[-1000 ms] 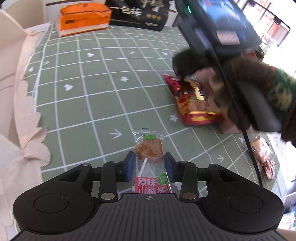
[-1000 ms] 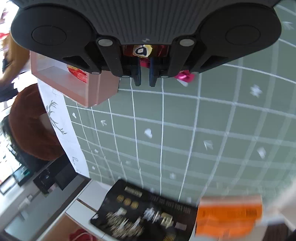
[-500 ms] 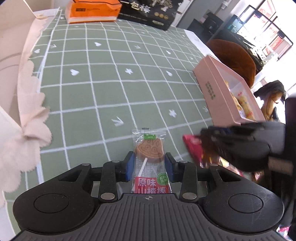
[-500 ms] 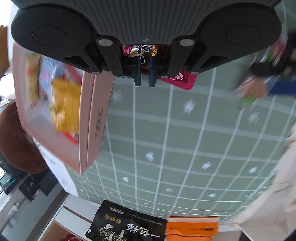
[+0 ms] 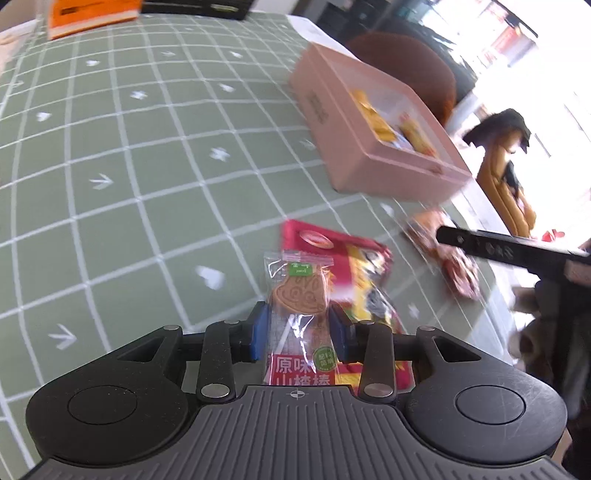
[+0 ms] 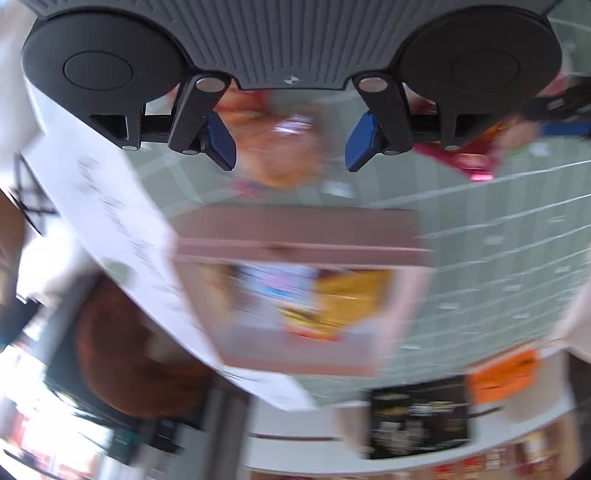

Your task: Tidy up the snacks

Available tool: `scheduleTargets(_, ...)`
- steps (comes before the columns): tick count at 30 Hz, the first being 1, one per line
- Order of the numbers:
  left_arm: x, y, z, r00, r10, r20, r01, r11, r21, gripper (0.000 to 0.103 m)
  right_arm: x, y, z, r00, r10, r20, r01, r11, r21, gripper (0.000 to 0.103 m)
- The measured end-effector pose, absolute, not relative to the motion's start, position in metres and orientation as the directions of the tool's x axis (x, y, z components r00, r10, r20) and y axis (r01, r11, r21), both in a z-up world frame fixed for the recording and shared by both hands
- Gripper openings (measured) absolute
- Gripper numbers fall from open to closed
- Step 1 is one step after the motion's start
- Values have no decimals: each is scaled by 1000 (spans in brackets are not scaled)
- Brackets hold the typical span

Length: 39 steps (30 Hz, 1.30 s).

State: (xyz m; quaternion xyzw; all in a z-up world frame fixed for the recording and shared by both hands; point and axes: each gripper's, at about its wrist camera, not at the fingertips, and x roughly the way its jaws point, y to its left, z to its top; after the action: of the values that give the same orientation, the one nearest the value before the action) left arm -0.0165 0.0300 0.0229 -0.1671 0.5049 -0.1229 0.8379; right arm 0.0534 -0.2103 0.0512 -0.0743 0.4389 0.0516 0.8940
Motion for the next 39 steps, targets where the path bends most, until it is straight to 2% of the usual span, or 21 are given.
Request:
scheduleTargets(2,-18,20,23,450,-380,-808,60,916,-397,41,59,-233,41,595,4,-804,-88,994,-59,66)
scheduleTargets(5,-18,10,23,443,-384,-810,75,916,-393,41,59,-260,32,571,116,-813,-24,992,124,68)
scheduleTargets(7,-14,5,21,440,-389,-809,75,914,-399,41,54,-263,31,576,144,-805,-10,986,169,67)
scheduleTargets(18,-14,-2,22,434,-377,-818,85,921,-380,40,19,-218,39,538,324,-778,-226,945,238,65)
scheduleTargets(28,-17,0,21,426,-377,-822,96,923,-373,40,-12,-206,31,620,209,-756,-271,962,44,65)
scheduleTargets(34,-14,-4,23,410,-354,-841,100,933,-344,40,-37,-207,26,650,198,-733,-291,957,0,65)
scheduleTargets(39,-17,-8,25,419,-319,-851,113,947,-299,40,-48,-220,24,669,117,-734,-238,969,-63,65)
